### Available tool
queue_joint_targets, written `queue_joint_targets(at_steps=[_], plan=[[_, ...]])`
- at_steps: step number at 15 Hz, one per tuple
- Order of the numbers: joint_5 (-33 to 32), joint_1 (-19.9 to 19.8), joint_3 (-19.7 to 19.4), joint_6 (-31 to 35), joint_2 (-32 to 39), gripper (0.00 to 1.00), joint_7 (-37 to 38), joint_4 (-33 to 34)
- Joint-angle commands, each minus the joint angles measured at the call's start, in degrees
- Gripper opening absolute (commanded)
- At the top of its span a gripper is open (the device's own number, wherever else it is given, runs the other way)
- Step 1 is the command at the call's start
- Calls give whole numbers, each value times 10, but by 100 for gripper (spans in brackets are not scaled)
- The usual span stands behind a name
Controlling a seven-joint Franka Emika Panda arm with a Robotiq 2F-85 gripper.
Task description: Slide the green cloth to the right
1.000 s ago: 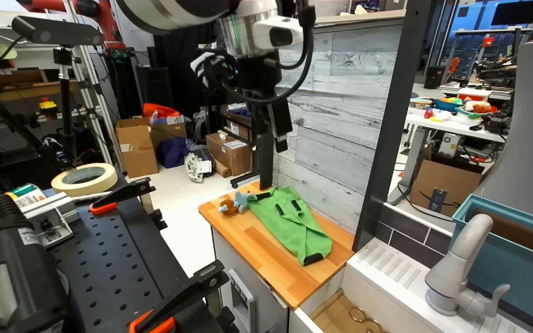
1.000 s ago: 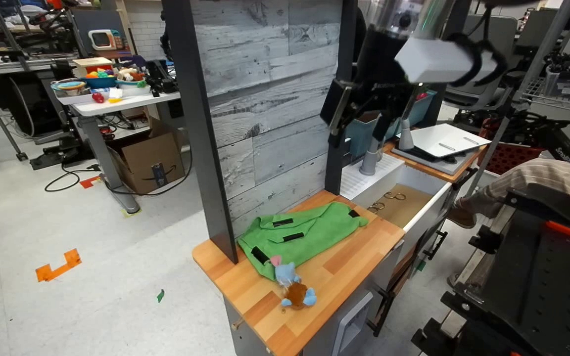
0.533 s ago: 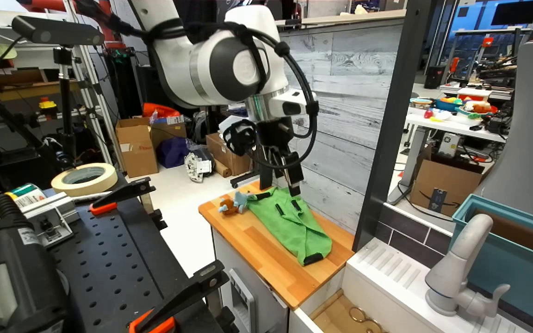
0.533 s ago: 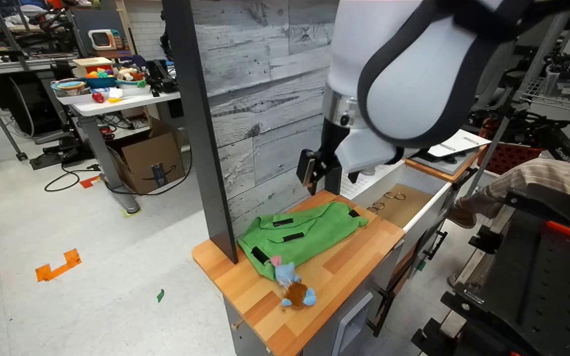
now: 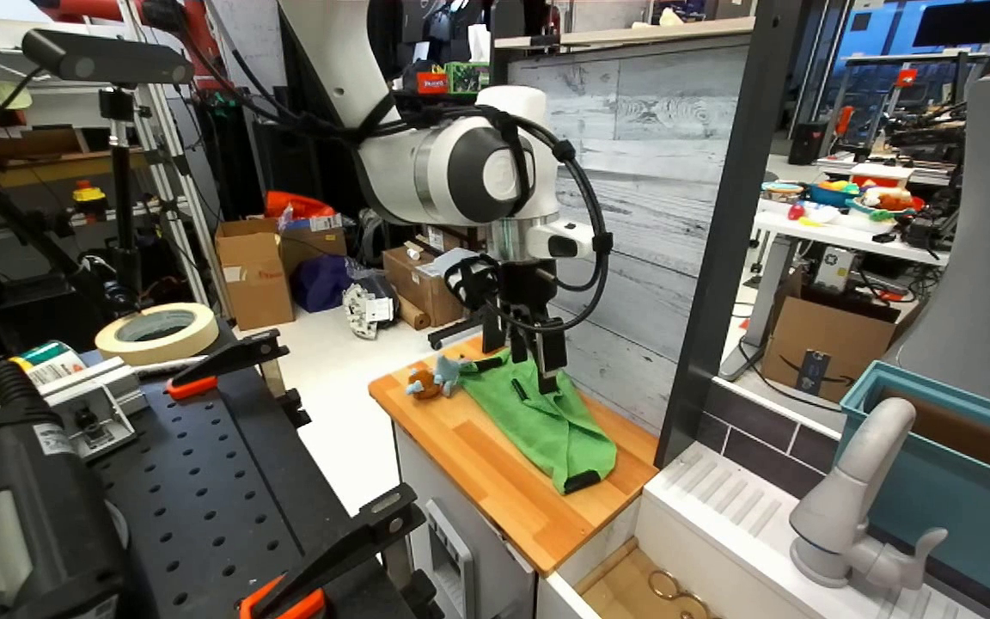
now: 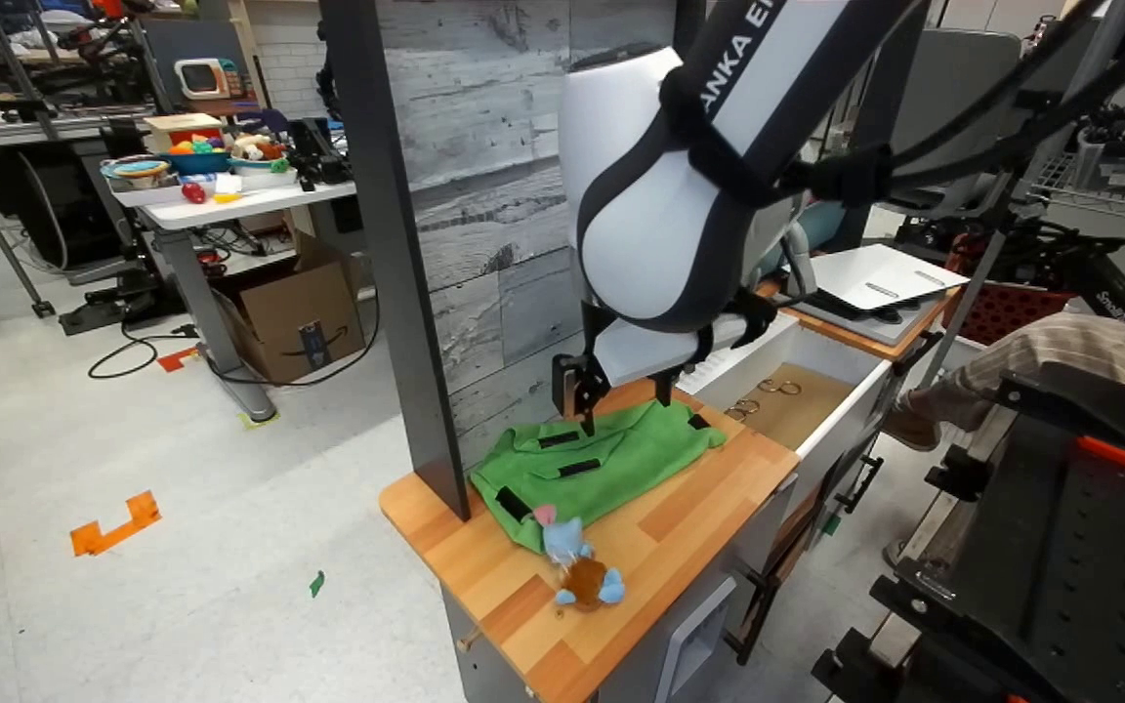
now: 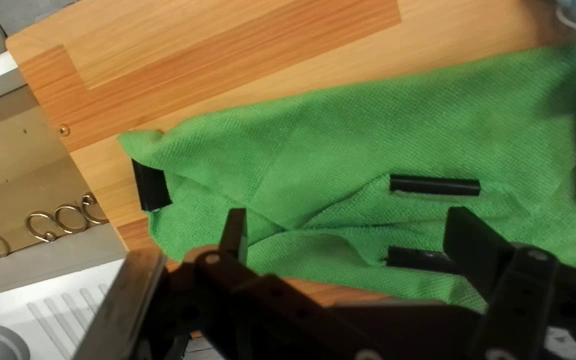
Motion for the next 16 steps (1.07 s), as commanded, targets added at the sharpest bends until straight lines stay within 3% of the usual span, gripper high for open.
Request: queue_joint_targets(at_steps=[1, 7, 16], plan=[[9, -37, 32, -66, 42, 100, -38, 86], [4, -49, 52, -86, 97, 100, -59, 142], [6, -53, 63, -60, 137, 100, -77, 157]])
